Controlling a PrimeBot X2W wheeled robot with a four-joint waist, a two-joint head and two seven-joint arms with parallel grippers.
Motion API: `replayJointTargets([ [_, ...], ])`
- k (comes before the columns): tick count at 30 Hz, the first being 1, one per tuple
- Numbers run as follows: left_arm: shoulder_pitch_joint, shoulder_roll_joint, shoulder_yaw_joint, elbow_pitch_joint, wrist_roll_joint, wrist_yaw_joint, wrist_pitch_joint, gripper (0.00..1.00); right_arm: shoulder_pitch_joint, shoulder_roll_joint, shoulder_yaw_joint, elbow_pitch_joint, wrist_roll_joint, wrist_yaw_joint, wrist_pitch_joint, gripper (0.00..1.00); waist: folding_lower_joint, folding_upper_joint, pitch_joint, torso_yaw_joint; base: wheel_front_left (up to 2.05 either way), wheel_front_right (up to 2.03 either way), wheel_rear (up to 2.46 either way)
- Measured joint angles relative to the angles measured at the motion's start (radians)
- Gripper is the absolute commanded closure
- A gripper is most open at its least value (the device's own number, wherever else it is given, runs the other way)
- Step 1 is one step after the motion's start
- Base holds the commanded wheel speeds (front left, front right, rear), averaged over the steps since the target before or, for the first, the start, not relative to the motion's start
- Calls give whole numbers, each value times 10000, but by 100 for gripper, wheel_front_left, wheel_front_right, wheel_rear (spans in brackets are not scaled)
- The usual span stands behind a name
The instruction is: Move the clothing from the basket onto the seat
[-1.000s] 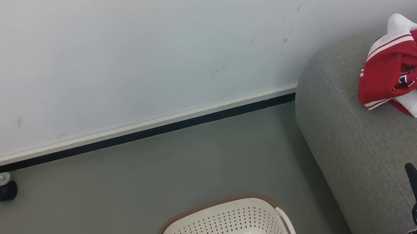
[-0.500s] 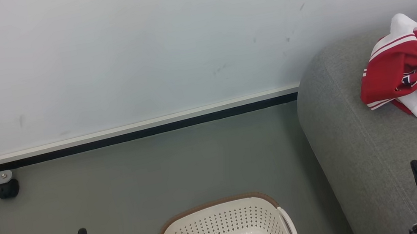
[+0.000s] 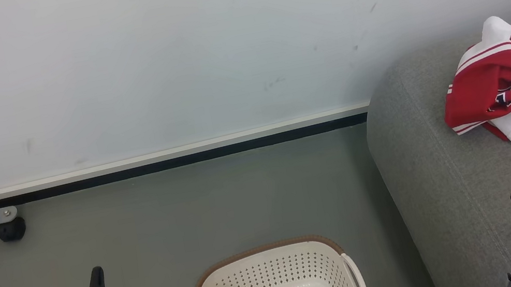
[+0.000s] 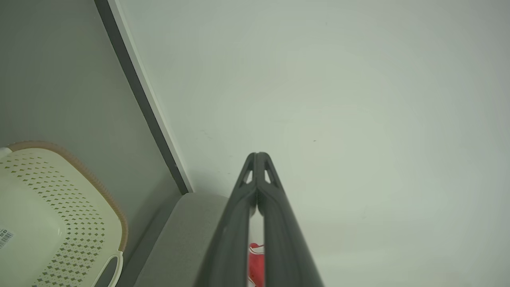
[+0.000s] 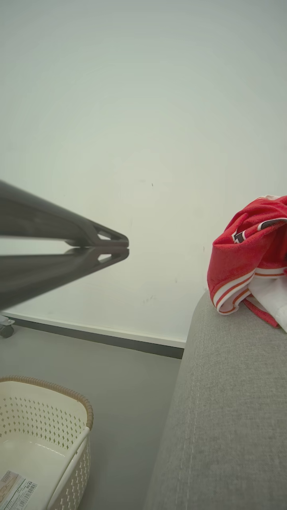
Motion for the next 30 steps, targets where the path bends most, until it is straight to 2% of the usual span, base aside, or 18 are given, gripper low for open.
replayJointTargets([
  [30,-51,-8,13,8,-150,-2,4,100,-91,17,-21,19,29,0,2,100,0,0,0,0,0,0,0],
])
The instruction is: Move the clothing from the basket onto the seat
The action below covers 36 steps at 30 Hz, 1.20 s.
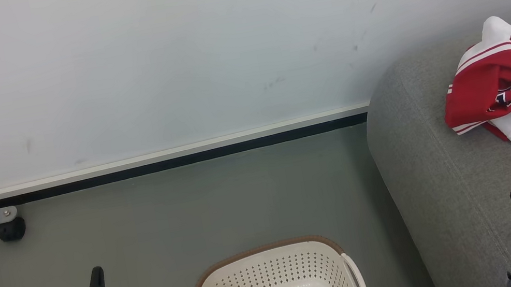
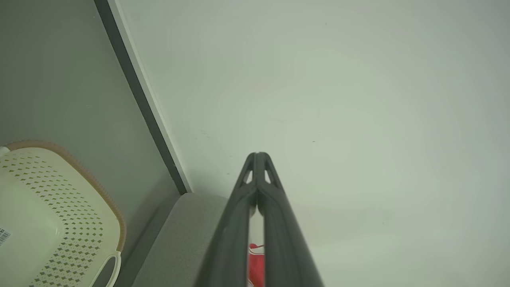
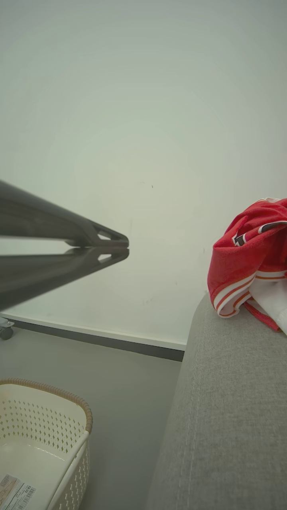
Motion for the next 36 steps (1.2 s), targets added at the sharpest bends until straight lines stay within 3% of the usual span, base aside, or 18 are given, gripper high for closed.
replayJointTargets([
  [36,0,0,0,12,0,-73,0,100,0,0,0,0,2,2,0,100,0,0,0,0,0,0,0],
])
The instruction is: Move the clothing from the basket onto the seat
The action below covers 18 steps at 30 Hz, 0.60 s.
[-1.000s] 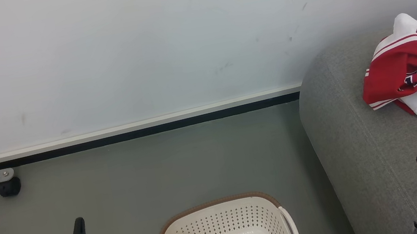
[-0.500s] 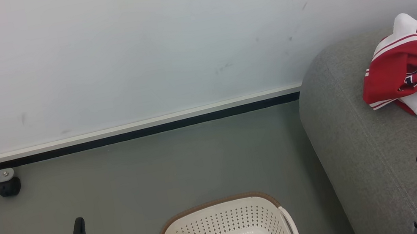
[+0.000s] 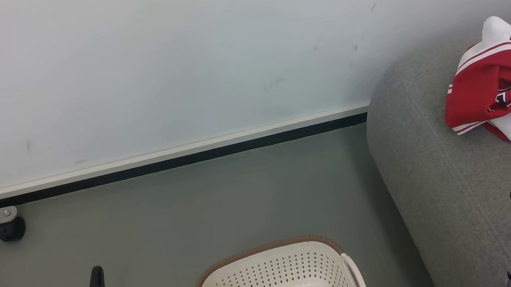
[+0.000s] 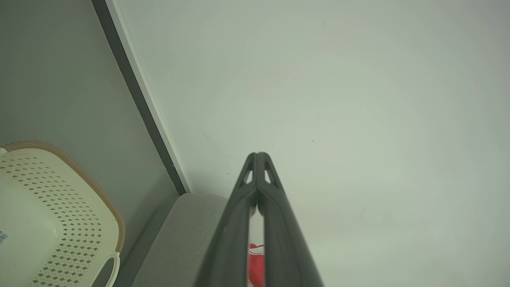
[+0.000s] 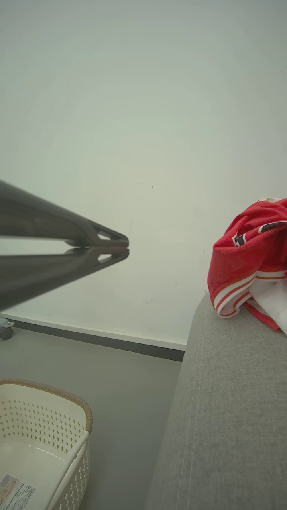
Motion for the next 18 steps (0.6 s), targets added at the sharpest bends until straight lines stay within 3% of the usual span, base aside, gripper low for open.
replayJointTargets([
  [18,0,0,0,0,0,0,0,100,0,0,0,2,2,0,0,100,-1,0,0,0,0,0,0],
])
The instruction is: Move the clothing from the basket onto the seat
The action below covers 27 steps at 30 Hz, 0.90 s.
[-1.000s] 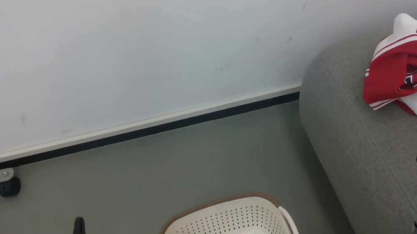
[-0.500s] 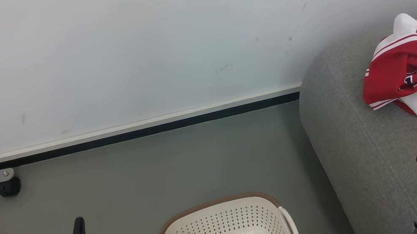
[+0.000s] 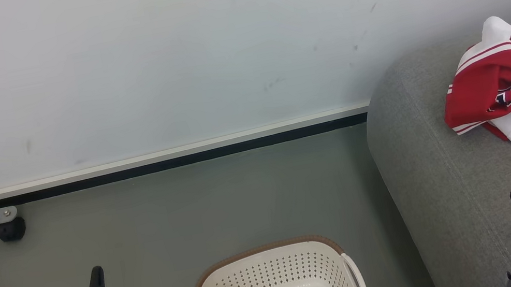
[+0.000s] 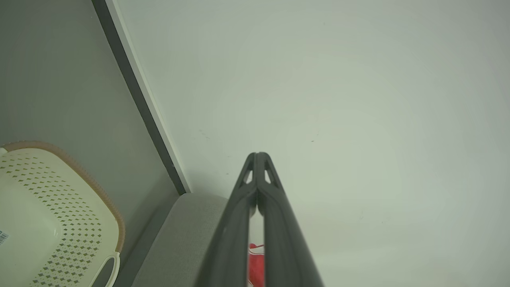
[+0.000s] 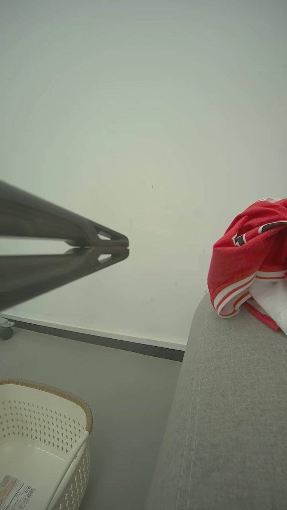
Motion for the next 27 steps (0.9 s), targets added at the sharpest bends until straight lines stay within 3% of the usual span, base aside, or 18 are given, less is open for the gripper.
replayJointTargets([
  [27,0,-2,0,2,0,0,0,100,0,0,2,0,12,0,0,100,0,0,0,0,0,0,0],
])
